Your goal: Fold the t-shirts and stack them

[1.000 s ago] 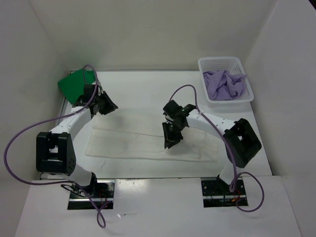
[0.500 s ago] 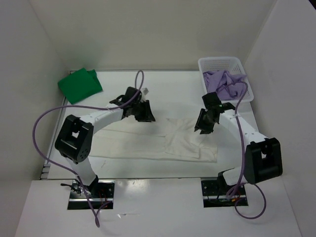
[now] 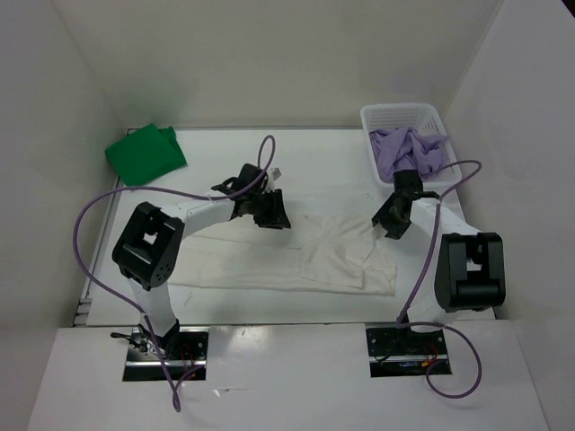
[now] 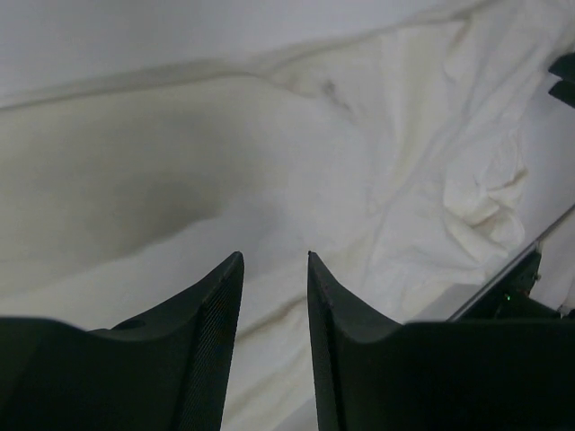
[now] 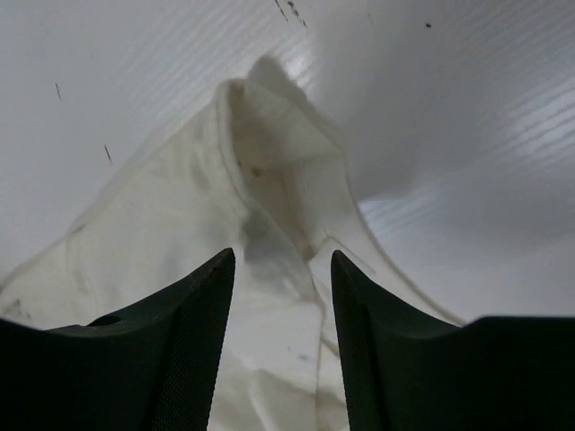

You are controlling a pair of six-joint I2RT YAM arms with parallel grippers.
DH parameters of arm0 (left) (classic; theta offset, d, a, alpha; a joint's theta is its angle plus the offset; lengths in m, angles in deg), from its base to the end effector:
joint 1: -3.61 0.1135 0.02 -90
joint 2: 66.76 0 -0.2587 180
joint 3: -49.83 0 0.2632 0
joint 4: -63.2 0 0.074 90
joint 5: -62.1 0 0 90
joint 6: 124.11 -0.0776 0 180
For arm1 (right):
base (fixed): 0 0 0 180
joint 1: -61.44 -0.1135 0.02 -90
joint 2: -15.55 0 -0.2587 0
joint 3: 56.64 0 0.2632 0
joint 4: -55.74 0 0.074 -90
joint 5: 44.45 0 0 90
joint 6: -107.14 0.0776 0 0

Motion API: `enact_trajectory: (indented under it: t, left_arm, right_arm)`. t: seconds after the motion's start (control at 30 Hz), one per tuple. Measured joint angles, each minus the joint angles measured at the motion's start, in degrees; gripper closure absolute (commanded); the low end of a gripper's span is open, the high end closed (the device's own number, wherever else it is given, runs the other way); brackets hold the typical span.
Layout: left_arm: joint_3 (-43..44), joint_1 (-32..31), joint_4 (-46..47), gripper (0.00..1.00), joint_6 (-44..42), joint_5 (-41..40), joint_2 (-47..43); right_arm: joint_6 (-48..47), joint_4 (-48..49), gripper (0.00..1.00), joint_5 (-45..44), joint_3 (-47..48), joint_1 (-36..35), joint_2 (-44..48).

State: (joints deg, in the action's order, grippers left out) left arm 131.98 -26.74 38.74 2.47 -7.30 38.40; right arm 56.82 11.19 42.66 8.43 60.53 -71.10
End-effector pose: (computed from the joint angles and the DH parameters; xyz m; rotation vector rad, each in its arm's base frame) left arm 0.3564 -0.2403 0.1523 0.0416 2.5611 -0.9357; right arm 0.3110 0.0010 0.1364 0.9200 2.5708 0.1356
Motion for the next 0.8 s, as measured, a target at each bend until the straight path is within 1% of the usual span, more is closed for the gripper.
enact_trajectory:
  t: [0.2, 0.27, 0.3, 0.43, 0.6, 0.7, 0.8]
  left_arm:
    - [-2.8, 7.6, 1.6, 0.58, 1.2, -0.4, 0.7]
    - [-3.2, 9.4, 2.2, 0.58, 1.3, -0.3, 1.6]
    - [-3.7, 10.2, 2.6, 0.58, 1.3, -0.3, 2.0]
    - [-6.0, 12.9, 2.8, 0.58, 1.5, 0.0, 2.5]
    - [-8.0, 16.0, 4.6, 0.58, 2.6, 1.5, 1.8]
    - [-9.5, 17.9, 4.7, 0.58, 2.7, 1.1, 0.4]
    - [-10.8, 19.4, 4.3, 0.58, 2.7, -0.2, -0.9]
  right_arm:
    - [1.1, 6.5, 0.66, 1.0, -0.1, 0.8, -3.5]
    - [1.4, 8.3, 0.78, 1.5, -0.1, 0.8, -4.6]
    - [1.5, 8.9, 0.86, 1.7, -0.1, 0.8, -5.2]
    - [1.8, 10.0, 0.95, 2.3, 0.0, 0.8, -5.5]
    - [1.5, 9.8, 0.96, 1.4, 1.4, 0.8, -4.6]
    - [1.2, 9.7, 0.92, 0.1, 3.3, 0.8, -4.6]
    - [0.9, 10.4, 0.71, -0.5, 4.3, 0.8, -4.6]
